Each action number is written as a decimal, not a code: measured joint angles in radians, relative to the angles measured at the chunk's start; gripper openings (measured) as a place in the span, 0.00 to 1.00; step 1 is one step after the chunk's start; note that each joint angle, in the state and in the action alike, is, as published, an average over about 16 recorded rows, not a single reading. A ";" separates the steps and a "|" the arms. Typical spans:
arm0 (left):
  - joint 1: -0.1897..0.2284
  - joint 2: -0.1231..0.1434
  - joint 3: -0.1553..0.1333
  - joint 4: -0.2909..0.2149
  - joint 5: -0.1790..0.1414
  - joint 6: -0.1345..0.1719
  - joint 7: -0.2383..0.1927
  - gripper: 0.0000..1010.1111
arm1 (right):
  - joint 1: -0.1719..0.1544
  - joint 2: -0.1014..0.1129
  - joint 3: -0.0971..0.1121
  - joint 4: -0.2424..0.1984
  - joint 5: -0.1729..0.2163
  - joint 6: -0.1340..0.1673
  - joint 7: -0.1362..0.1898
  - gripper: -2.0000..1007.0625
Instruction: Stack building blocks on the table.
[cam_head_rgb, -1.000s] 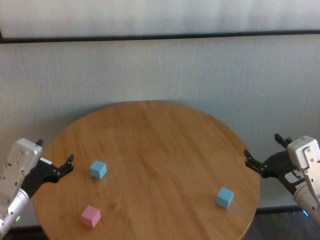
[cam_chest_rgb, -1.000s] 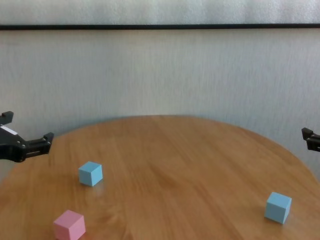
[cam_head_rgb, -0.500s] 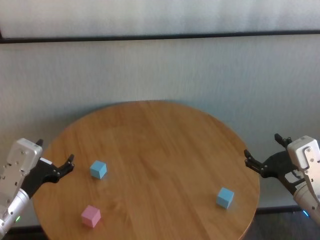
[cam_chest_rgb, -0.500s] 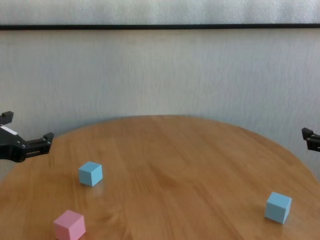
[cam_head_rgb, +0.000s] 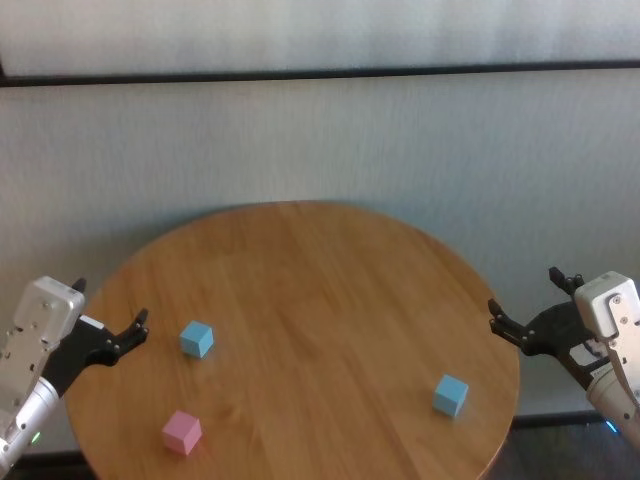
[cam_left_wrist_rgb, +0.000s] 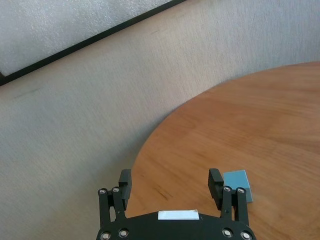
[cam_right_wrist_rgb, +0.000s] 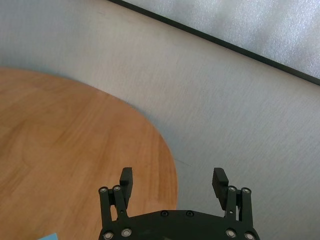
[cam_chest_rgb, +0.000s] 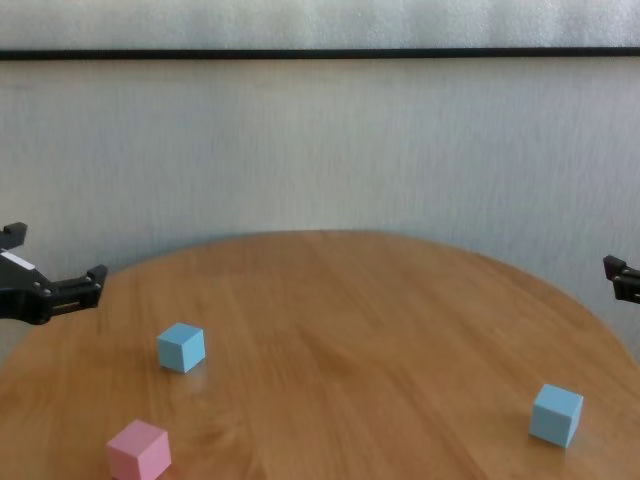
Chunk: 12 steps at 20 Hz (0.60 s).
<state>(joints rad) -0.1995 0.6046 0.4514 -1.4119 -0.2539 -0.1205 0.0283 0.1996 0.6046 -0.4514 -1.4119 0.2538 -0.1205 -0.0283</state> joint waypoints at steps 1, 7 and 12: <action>0.000 0.000 0.000 0.000 0.000 0.000 0.000 0.99 | 0.000 0.000 0.000 0.000 0.000 0.000 0.000 1.00; 0.000 0.000 0.000 0.000 0.000 0.000 0.000 0.99 | 0.000 0.000 0.000 0.000 0.000 0.000 0.000 1.00; 0.000 0.000 0.000 0.000 0.000 0.000 0.000 0.99 | 0.000 0.000 0.000 0.000 0.000 0.000 0.000 1.00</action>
<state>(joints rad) -0.1995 0.6047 0.4514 -1.4119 -0.2539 -0.1205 0.0283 0.1996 0.6046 -0.4514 -1.4119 0.2538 -0.1205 -0.0283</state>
